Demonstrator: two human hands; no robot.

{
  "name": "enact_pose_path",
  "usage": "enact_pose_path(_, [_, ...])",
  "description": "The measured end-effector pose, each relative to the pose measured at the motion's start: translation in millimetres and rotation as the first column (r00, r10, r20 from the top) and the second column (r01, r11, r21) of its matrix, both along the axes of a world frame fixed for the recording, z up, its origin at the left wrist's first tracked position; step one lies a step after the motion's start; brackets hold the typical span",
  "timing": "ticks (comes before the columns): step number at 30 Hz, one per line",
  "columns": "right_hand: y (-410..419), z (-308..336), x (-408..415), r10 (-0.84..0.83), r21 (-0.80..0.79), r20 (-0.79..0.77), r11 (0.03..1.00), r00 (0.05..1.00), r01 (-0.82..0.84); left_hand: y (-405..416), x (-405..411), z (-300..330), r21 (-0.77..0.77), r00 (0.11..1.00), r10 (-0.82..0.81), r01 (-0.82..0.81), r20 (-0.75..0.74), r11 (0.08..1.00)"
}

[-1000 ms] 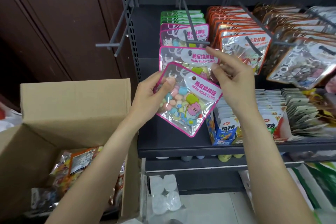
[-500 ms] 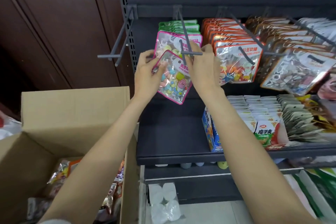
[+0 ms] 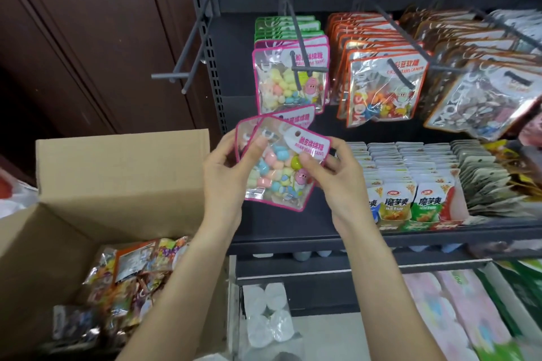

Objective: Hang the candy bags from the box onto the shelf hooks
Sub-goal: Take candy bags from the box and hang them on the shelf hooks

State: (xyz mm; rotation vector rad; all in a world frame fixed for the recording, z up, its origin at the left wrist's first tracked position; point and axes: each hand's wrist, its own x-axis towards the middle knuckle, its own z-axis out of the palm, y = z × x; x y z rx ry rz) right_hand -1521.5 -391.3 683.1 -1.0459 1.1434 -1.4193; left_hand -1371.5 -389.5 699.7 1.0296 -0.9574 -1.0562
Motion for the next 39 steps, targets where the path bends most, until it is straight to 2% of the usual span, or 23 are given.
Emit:
enact_pose_path(3, [1.1, 1.0, -7.7, -0.042, -0.038, 0.022, 0.998, 0.999, 0.043, -0.9, -2.4, 5.7, 0.012, 0.995, -0.095, 0.095, 0.037, 0.995])
enact_pose_path(7, [4.5, 11.8, -25.3, -0.072, -0.190, -0.121, 0.981, 0.990, 0.048, -7.9, 1.7, 14.9, -0.080, 0.986, -0.090, 0.101, 0.139, 0.992])
enact_pose_path(10, [5.5, 18.3, -31.5, -0.023, -0.242, -0.172, 0.970, 0.985, -0.020, -15.9, 4.2, 24.9, -0.216, 0.960, -0.017, 0.080, 0.279, 0.973])
enact_pose_path(14, [1.7, 21.2, -25.9, -0.063, -0.319, -0.190, 0.948, 0.980, -0.001, -23.3, -0.2, 35.5, -0.418, 0.929, 0.128, 0.032, 0.348, 0.908])
enact_pose_path(17, [-3.7, 20.4, -20.4, -0.122, -0.364, -0.188, 0.930, 0.975, 0.046, -29.8, -3.7, 38.1, -0.499, 0.880, 0.227, 0.014, 0.418, 0.867])
enact_pose_path(26, [-21.0, 18.6, -15.9, -0.241, -0.443, -0.355, 0.894, 0.903, 0.064, -54.1, -4.8, 39.9, -0.489, 0.843, 0.268, -0.007, 0.467, 0.872])
enact_pose_path(33, [-26.0, 16.7, -14.9, -0.247, -0.453, -0.408, 0.891, 0.879, 0.040, -54.5, -2.7, 32.6, -0.488, 0.869, 0.289, -0.063, 0.402, 0.870])
enact_pose_path(36, [-31.4, 17.7, -14.7, -0.278, -0.465, -0.419, 0.884, 0.865, 0.059, -63.5, -1.5, 30.2, -0.525, 0.829, 0.339, -0.065, 0.444, 0.849])
enact_pose_path(39, [-44.3, 20.3, -12.1, -0.312, -0.485, -0.439, 0.872, 0.843, 0.070, -74.3, 3.2, 26.3, -0.513, 0.689, 0.376, -0.007, 0.619, 0.858])
